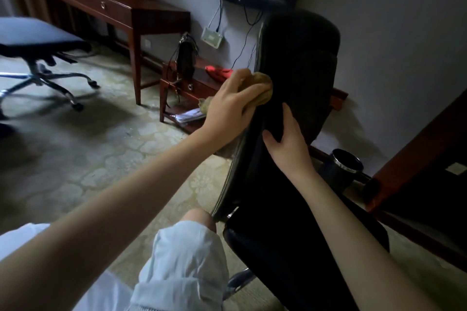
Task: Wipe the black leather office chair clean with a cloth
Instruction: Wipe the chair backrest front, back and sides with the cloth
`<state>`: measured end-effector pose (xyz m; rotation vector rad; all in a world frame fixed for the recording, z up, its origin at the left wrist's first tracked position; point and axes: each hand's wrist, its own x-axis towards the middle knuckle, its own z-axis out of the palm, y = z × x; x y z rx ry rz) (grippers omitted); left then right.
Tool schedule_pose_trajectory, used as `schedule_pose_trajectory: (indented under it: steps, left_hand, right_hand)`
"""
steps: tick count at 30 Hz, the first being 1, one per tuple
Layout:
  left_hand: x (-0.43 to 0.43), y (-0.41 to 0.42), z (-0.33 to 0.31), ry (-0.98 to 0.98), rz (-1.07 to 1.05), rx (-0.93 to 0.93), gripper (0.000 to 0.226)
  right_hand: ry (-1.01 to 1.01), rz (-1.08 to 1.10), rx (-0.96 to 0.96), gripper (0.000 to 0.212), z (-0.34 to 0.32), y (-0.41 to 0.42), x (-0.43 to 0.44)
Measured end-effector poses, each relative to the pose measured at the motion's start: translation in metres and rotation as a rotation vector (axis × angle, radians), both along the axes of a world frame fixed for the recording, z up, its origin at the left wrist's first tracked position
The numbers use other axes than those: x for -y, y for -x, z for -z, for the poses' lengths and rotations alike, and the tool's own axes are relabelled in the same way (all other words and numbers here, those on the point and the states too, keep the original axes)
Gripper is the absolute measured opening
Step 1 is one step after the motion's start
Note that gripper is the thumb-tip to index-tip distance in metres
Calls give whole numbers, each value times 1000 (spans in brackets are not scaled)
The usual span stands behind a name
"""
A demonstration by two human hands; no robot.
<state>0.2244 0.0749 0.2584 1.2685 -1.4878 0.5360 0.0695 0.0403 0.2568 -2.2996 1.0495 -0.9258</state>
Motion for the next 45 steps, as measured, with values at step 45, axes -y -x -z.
schedule_pose_trajectory:
  steps: [45]
  left_hand:
    - [3, -22, -92, 25, 118, -269, 29]
  right_hand:
    - [470, -32, -273, 55, -61, -17, 44]
